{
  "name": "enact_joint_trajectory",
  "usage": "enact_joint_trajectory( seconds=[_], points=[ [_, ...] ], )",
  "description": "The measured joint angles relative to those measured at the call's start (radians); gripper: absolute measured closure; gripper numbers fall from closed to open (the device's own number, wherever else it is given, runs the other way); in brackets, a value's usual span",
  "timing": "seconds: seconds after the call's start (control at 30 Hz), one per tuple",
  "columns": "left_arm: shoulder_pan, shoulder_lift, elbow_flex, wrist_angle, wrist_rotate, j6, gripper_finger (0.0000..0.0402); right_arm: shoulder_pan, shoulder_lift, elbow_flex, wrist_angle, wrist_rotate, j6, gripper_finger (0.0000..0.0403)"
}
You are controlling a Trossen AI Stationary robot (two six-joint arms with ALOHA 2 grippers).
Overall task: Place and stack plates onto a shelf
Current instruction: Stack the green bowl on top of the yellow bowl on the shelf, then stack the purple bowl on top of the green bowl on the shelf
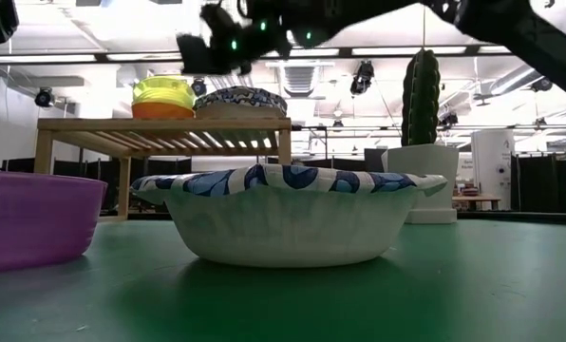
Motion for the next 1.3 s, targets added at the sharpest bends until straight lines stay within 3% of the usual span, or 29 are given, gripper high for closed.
enact_joint_trajectory(
  seconds=[0.27,0.5,0.8,0.97,1.3],
  points=[
    [0.0,0.0,0.0,0.0,0.0,0.0,0.0269,-0.031,0.038,0.0,0.007,-0.007,0.021,0.0383],
    [0.0,0.0,0.0,0.0,0.011,-0.007,0.0269,-0.014,0.014,-0.001,-0.027,-0.007,0.014,0.0385],
    [0.0,0.0,0.0,0.006,0.023,-0.037,0.0269,0.095,-0.172,-0.03,-0.437,-0.013,-0.042,0.0386],
    [0.001,0.004,0.0,0.012,0.071,-0.066,0.0269,0.164,-0.335,-0.207,-0.521,-0.012,-0.033,0.0386],
    [0.018,0.014,0.0,0.013,0.072,-0.159,0.0269,0.292,-0.674,-0.754,-0.329,-0.012,0.044,0.0386]
  ],
)
